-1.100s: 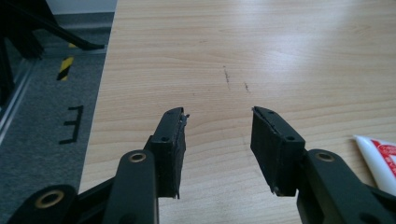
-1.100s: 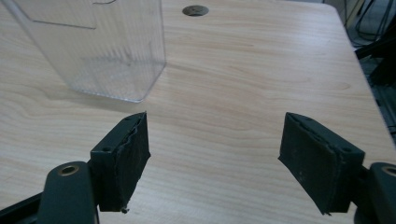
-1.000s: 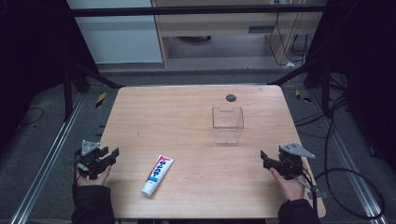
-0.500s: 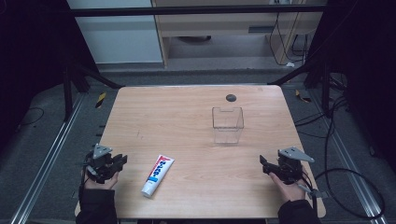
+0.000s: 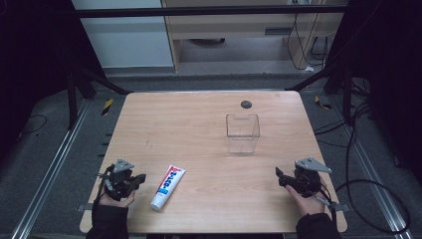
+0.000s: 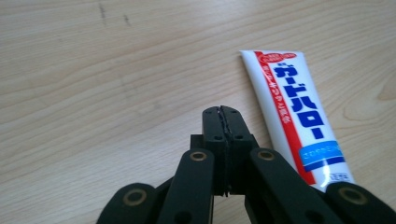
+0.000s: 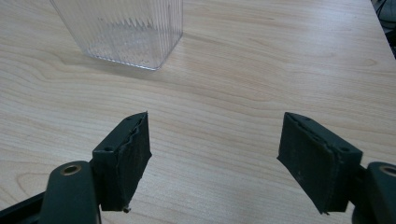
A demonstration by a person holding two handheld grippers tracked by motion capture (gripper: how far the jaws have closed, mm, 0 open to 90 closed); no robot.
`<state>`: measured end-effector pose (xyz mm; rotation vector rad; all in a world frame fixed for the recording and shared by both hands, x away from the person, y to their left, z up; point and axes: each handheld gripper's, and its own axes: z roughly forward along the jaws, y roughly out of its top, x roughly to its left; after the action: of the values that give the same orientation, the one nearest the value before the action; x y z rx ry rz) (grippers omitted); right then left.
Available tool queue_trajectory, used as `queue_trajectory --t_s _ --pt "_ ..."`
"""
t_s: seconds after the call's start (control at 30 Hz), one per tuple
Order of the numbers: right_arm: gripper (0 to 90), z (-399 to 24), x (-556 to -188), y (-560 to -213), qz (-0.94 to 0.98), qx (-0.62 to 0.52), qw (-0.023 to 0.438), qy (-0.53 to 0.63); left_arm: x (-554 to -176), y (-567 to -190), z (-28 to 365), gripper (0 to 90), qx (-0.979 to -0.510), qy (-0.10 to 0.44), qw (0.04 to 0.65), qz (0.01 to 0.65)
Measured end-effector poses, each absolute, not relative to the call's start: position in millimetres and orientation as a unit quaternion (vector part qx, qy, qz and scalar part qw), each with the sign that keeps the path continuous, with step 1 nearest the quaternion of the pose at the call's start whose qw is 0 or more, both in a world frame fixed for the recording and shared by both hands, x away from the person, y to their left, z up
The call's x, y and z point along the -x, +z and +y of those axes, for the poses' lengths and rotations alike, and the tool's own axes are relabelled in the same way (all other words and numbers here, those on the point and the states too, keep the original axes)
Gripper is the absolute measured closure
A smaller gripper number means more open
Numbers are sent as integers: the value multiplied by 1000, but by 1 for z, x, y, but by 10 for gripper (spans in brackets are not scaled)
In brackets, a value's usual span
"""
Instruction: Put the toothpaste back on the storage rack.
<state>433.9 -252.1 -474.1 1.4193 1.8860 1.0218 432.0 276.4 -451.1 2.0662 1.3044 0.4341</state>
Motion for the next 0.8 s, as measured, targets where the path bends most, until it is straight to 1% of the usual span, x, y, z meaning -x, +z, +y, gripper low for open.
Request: queue_trajectory --t_s 0.17,0.2,0.43,0.5,0.6,0.63,0.7,0.8 --pt "244 -252 -435 -475 705 -531 278 379 -433 -451 263 892 -797 157 324 485" --pt "243 -252 -435 -475 706 -531 279 377 -433 -450 259 846 -800 156 324 480" --pt "240 -252 -436 -476 709 -529 279 375 -440 -443 247 695 -805 150 323 474" --pt "239 -252 -436 -476 709 -530 277 374 -445 -440 240 645 -814 141 314 469" --pt "237 -252 -437 -476 709 -530 278 374 -448 -438 235 594 -817 141 312 464" --pt "237 -252 -437 -476 709 -530 278 374 -449 -437 233 594 -819 140 311 461" --pt "236 -253 -437 -476 708 -531 278 374 -452 -436 228 555 -825 134 304 456" --pt "235 -252 -438 -476 708 -532 276 373 -455 -435 226 527 -828 129 299 456"
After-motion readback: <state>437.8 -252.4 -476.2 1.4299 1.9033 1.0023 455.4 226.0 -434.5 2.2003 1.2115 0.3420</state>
